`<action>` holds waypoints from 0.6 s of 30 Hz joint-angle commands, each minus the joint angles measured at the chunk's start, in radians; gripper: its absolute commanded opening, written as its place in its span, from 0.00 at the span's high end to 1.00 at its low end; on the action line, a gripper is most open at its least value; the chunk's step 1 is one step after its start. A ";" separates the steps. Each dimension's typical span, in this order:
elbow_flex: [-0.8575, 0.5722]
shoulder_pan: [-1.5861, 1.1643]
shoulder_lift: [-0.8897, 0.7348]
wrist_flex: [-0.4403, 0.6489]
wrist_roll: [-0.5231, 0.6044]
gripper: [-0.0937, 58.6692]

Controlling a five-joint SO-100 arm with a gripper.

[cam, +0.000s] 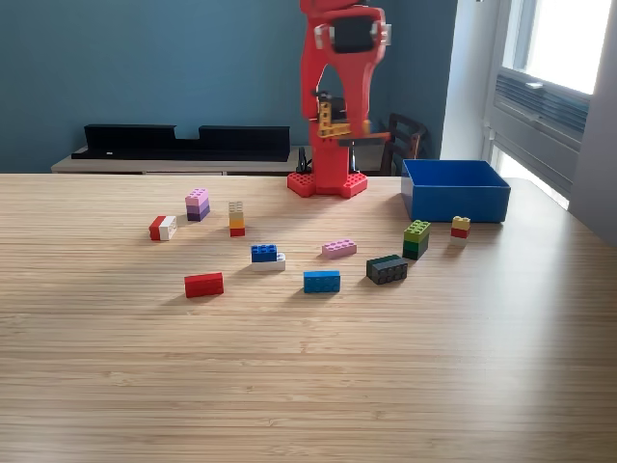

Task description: Grasp a lego block and put it in the bin.

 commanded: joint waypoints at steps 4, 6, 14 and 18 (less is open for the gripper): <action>0.100 -0.479 0.098 0.018 0.110 1.00; 0.115 -0.586 0.097 0.017 0.126 1.00; 0.140 -0.830 0.095 0.017 0.075 1.00; 0.143 -0.916 0.055 0.018 0.063 1.00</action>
